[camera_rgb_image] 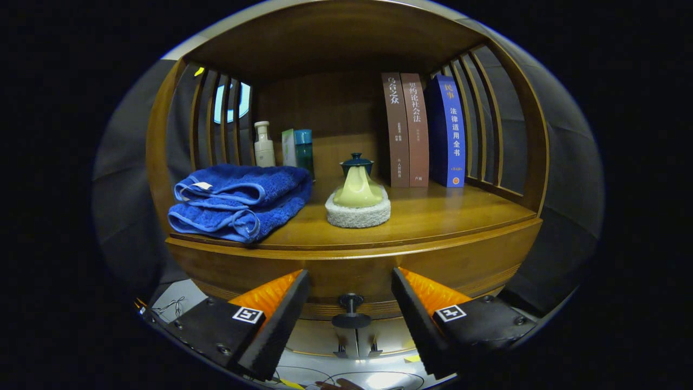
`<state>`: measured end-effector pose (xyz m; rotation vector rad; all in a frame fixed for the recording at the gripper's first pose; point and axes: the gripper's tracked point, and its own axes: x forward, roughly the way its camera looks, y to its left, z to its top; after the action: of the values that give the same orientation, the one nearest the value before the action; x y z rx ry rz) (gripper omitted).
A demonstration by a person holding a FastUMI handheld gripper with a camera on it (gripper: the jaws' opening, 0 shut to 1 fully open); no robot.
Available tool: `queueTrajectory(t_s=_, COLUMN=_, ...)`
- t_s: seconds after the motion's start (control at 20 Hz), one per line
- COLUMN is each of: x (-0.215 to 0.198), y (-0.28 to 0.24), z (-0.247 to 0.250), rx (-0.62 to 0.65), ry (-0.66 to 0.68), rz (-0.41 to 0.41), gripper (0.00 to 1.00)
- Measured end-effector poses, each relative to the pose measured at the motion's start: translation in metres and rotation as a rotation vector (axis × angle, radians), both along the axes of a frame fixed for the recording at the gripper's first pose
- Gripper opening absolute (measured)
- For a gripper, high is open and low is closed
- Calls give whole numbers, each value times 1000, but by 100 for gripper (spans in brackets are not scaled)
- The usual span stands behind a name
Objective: Pull open the drawer, take out the items inside it, and place them on the countertop above the cabinet.
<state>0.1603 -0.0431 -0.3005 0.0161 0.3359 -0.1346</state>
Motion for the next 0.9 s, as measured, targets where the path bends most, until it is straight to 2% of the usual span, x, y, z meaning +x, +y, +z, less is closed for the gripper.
queueTrajectory(t_s=0.9, x=-112, y=41, z=211, rx=-78, ry=-296, rz=72, gripper=99)
